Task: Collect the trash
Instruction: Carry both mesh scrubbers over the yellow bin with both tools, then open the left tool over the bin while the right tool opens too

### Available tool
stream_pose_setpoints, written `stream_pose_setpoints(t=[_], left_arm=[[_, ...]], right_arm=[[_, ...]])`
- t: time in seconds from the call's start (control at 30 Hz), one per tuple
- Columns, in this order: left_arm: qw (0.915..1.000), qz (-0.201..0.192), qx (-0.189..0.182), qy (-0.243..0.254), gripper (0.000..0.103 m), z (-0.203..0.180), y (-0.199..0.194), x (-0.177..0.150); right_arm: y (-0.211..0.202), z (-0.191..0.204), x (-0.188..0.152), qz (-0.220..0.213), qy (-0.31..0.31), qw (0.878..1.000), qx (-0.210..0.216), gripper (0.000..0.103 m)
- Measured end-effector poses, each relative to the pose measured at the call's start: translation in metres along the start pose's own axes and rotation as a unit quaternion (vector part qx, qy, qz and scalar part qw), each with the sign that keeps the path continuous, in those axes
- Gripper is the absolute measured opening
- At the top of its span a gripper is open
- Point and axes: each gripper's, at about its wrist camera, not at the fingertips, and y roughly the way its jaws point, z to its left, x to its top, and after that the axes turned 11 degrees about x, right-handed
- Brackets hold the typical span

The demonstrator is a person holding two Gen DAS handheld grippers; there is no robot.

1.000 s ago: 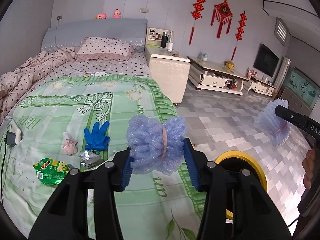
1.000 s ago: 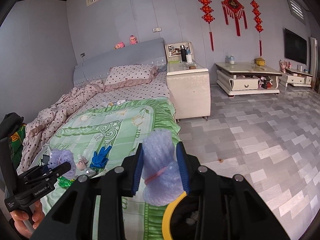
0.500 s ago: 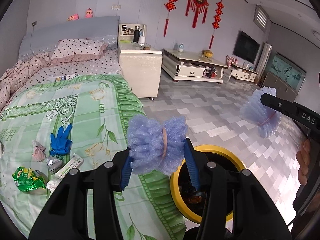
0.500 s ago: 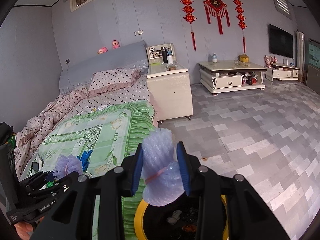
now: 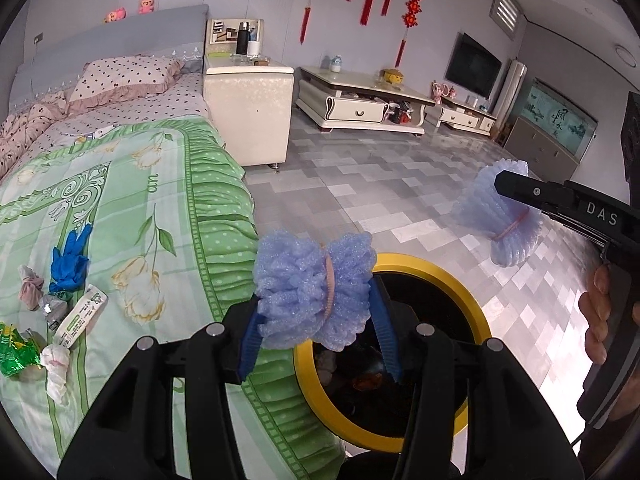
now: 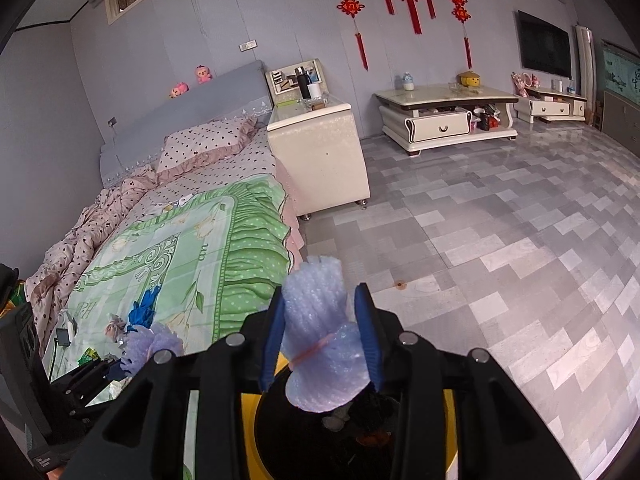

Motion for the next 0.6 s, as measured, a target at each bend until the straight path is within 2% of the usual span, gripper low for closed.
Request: stream_pose_setpoints(t=[0.33,0.6], left_arm=[[0.9989,0.034,-0.022,0.023,0.049,-0.026,0.039,-0.026],[0.9982,0.046,-0.034,0.02,0.052,-0.031,0.048,-0.033]], right_arm=[[0.024,-0.032,-0.021,0.028,0.03,0.999,-0.016,0.035],[0.028,-0.041,-0.027,0.033,0.039,0.999,-0.017,0.037]])
